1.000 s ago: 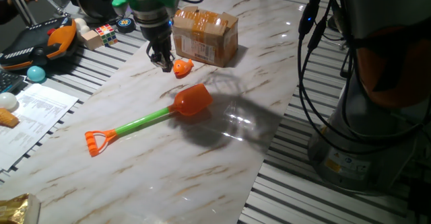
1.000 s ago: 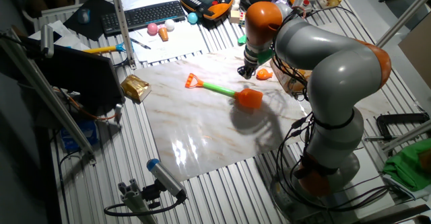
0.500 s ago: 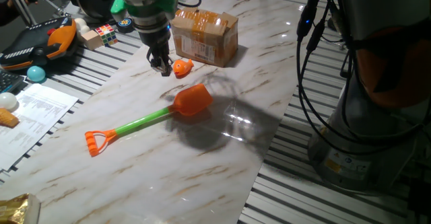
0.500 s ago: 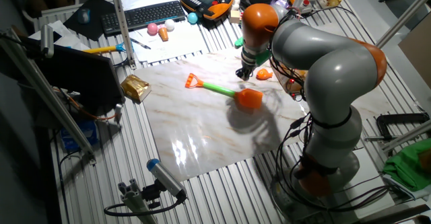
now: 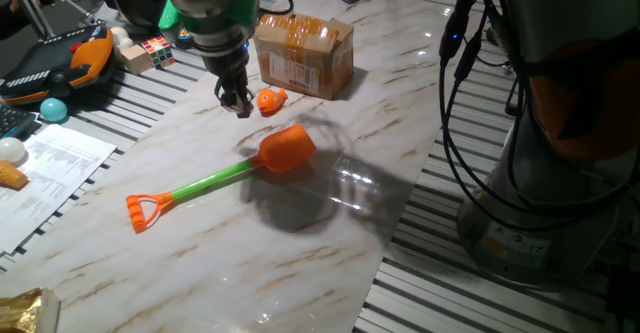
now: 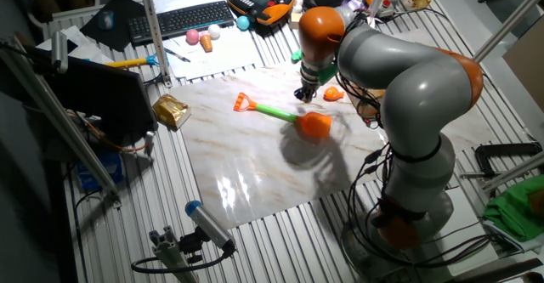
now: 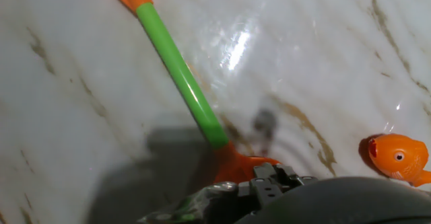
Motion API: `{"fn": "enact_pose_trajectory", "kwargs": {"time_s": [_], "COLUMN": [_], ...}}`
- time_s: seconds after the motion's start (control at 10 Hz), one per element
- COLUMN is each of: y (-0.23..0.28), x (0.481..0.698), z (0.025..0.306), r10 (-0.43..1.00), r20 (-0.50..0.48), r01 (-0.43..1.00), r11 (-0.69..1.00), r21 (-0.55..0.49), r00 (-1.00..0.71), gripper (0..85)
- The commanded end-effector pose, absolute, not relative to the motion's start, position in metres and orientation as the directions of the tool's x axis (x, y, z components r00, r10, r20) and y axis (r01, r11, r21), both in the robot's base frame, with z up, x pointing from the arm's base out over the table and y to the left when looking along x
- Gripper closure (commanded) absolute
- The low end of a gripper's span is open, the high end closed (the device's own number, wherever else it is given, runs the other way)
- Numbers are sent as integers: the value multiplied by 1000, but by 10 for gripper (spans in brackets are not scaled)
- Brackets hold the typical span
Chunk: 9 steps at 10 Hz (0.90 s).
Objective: Use a shovel to scoop up an object
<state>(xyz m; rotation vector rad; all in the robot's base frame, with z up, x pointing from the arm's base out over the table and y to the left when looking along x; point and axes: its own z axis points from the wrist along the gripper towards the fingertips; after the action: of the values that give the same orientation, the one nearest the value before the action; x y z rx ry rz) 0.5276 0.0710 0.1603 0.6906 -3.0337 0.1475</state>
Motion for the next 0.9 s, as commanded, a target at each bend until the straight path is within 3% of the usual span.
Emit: {"fn": "enact_pose_trajectory", "kwargs": {"time_s": [0.0, 0.8], "y": [74, 98], "x": [527, 518], "z": [161, 144], "r10": [-430, -428], "r20": [52, 69], "r01": [-433, -433], "r11": [895, 889], "r21": [-106, -148], "r00": [-901, -901], "gripper": [843, 843]}}
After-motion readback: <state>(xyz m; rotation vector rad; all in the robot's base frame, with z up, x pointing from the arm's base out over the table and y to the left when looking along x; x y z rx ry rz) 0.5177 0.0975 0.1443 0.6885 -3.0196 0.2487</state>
